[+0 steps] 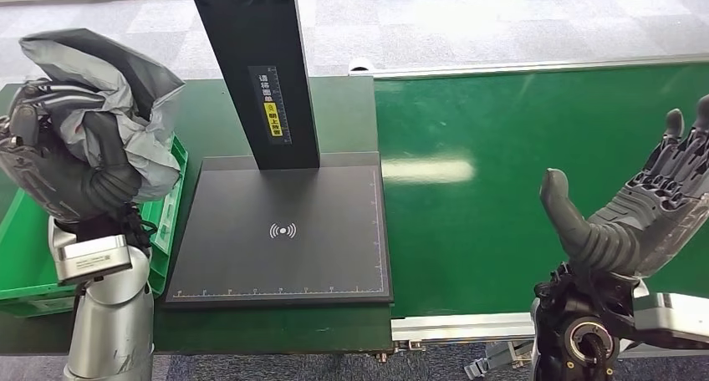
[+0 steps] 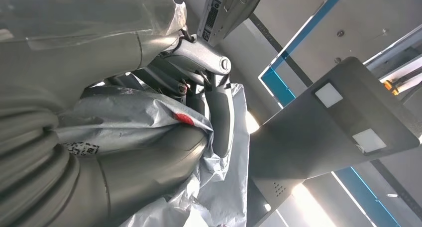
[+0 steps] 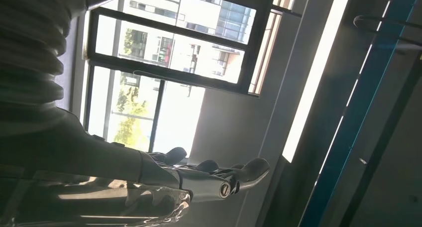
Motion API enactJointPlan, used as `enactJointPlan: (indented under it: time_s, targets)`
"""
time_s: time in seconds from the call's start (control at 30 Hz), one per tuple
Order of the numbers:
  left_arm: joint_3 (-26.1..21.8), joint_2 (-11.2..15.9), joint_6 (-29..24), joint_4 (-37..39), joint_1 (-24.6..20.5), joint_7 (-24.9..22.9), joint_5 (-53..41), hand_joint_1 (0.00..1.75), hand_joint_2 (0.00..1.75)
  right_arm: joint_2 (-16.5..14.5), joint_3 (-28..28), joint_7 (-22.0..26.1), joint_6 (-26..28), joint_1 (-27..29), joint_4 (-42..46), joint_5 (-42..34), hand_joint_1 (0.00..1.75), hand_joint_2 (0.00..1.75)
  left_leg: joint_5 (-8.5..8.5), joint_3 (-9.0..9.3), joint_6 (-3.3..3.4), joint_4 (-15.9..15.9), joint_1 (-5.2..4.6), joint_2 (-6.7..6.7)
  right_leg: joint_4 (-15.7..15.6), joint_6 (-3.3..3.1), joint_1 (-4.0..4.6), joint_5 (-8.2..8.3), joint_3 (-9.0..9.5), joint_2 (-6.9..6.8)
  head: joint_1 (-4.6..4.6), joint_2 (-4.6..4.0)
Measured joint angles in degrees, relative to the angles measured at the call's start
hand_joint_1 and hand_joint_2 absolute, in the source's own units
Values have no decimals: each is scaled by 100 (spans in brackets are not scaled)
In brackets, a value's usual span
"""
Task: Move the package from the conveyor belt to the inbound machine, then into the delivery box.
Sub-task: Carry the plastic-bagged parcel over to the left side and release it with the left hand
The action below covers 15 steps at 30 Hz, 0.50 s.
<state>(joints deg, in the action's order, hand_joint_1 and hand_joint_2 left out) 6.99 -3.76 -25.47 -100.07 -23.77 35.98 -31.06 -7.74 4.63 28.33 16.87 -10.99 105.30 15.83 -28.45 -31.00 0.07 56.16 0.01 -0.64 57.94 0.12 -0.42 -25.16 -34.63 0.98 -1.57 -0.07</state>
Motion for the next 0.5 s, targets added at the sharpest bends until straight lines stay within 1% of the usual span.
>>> enactJointPlan:
  time_s: [0.07,0.13,0.23,0.3,0.37,0.43,0.5]
  targets:
    - [-90,9,-104,26,-22,-70,133,175,175,0,0,-3,-3,21,7,53,0,175,0,0,0,0,0,0,0,0,0,0,-1,0,0,0]
    - [-291,51,-224,186,-117,-175,276,175,175,0,4,-13,-10,68,18,127,0,175,0,0,0,0,0,1,0,0,0,0,-1,0,1,0]
    - [-747,224,-358,892,-487,-338,215,175,175,3,43,-24,-21,134,21,193,0,175,6,1,-6,-1,1,1,0,-3,1,1,0,0,1,0]
    - [-1076,404,-421,1660,-862,-429,41,175,175,16,89,-24,-26,149,10,193,0,175,13,2,-11,-2,2,2,1,-9,3,6,-1,1,-1,0]
    - [-1359,621,-519,2618,-1292,-561,-221,175,175,49,166,-21,-40,141,-27,173,0,175,19,4,-17,-2,5,3,2,-15,6,12,-1,2,0,0]
    - [-1563,873,-694,3734,-1748,-939,-640,175,175,87,285,-18,-95,108,-111,129,0,175,24,4,-23,-3,7,6,4,-21,8,16,-1,4,1,0]
    - [-1674,1129,-916,4753,-2117,-1491,-1125,175,175,114,417,-17,-162,59,-217,86,0,175,26,4,-25,-3,8,12,6,-25,9,20,-3,8,-2,0]
